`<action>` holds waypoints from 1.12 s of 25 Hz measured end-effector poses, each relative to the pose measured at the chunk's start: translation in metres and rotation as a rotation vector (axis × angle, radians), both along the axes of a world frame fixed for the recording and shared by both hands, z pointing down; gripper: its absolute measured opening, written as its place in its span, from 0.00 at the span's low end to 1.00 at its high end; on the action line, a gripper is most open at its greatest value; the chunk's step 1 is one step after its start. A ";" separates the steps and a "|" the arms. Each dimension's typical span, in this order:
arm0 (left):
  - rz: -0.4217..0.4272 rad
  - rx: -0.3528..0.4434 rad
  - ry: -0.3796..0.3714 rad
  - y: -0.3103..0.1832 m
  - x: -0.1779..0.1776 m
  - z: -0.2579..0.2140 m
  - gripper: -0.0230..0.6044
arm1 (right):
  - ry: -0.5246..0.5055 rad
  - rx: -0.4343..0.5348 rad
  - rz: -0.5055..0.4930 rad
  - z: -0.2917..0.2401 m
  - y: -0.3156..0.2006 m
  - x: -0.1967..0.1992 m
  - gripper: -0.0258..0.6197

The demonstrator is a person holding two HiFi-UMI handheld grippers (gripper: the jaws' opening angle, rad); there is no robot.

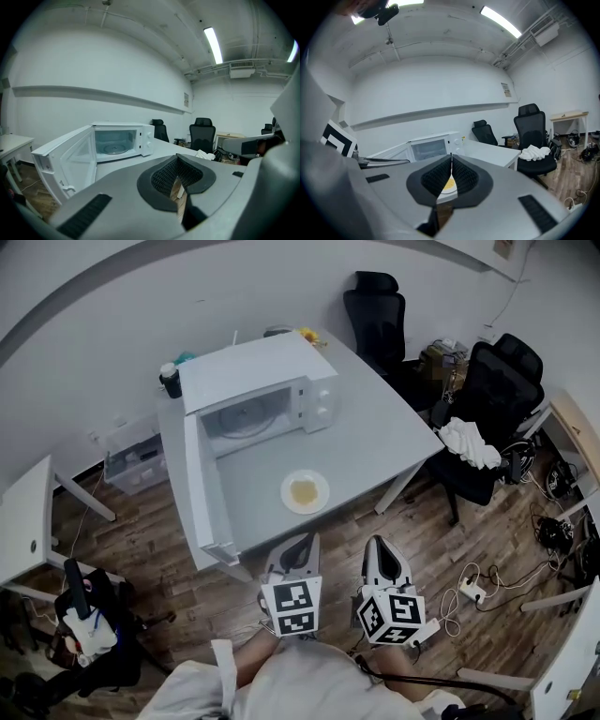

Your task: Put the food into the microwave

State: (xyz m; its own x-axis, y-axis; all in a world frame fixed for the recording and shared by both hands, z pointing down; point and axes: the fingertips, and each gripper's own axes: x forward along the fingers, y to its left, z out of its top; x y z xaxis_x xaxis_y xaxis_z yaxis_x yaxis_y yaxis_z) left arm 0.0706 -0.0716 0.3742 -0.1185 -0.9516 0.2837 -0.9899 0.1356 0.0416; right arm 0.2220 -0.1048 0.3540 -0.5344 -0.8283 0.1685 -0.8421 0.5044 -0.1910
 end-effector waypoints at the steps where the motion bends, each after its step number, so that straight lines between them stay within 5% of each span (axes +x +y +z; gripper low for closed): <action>1: -0.006 0.001 0.002 -0.007 -0.001 0.000 0.50 | -0.002 0.001 -0.005 0.000 -0.008 -0.001 0.07; 16: -0.106 0.000 0.037 -0.064 -0.031 0.006 0.50 | 0.008 -0.004 -0.115 0.004 -0.084 -0.043 0.07; 28: -0.330 -0.018 0.033 -0.063 -0.073 0.008 0.49 | -0.004 -0.029 -0.360 0.002 -0.117 -0.109 0.07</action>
